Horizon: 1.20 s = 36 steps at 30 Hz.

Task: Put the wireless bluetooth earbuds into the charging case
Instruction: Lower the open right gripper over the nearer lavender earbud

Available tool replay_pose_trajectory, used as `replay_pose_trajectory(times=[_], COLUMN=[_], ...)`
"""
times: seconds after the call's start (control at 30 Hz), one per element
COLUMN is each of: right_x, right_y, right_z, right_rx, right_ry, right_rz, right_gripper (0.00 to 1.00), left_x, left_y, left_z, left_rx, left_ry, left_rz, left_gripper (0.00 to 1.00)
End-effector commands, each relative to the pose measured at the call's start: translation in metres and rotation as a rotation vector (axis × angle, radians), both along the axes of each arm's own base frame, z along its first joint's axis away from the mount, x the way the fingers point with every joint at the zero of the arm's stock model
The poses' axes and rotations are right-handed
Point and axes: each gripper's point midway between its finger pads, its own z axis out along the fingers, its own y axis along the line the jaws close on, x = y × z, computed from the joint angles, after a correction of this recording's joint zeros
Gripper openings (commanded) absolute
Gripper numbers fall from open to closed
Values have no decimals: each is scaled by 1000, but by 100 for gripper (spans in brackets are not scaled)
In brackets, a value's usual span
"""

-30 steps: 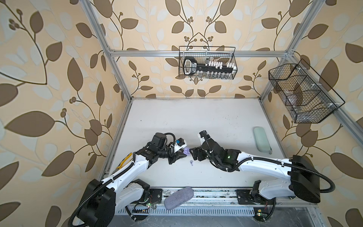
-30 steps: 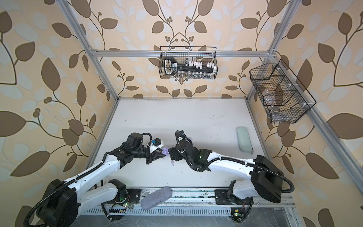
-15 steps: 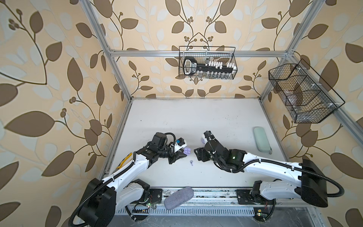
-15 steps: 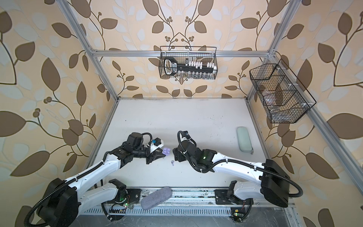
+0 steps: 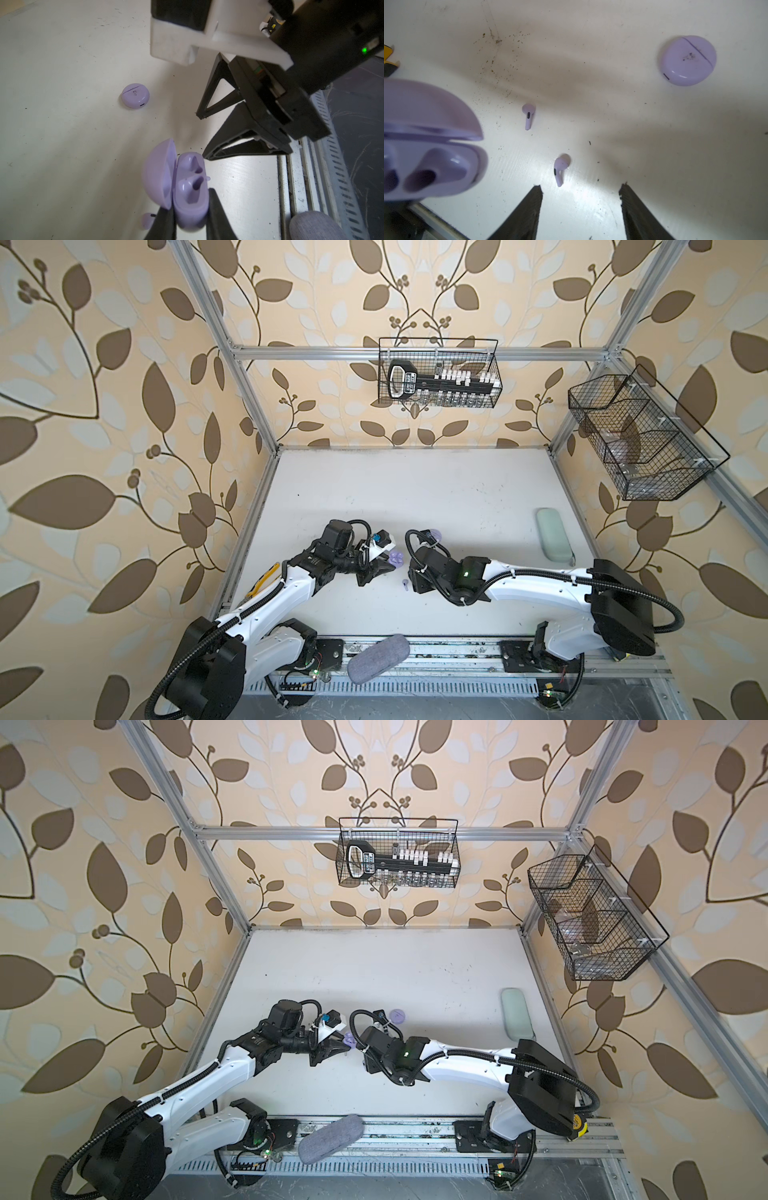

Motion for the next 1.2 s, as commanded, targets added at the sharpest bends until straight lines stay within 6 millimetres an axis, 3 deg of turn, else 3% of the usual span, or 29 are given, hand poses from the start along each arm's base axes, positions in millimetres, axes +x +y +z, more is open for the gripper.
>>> replay_pose_trajectory(times=[0.0, 0.13, 0.43, 0.83, 1.17], right_x=[0, -1, -4, -7, -5], right_y=[12, 19, 27, 32, 40], right_z=[1, -7, -21, -45, -50], right_rx=[12, 9, 19, -21, -59], right_ry=[19, 38, 74, 120, 131], right_rz=[-5, 0, 14, 26, 37], right_gripper=[54, 45, 45, 44, 41], left_x=[14, 21, 44, 53, 65], left_y=[-3, -2, 7, 12, 19], left_z=[17, 17, 20, 21, 22], left_rx=[-26, -29, -51, -68, -89], left_ry=[-47, -36, 6, 28, 55], left_rz=[27, 56, 152, 189, 244], left_gripper=[0, 0, 0, 0, 0])
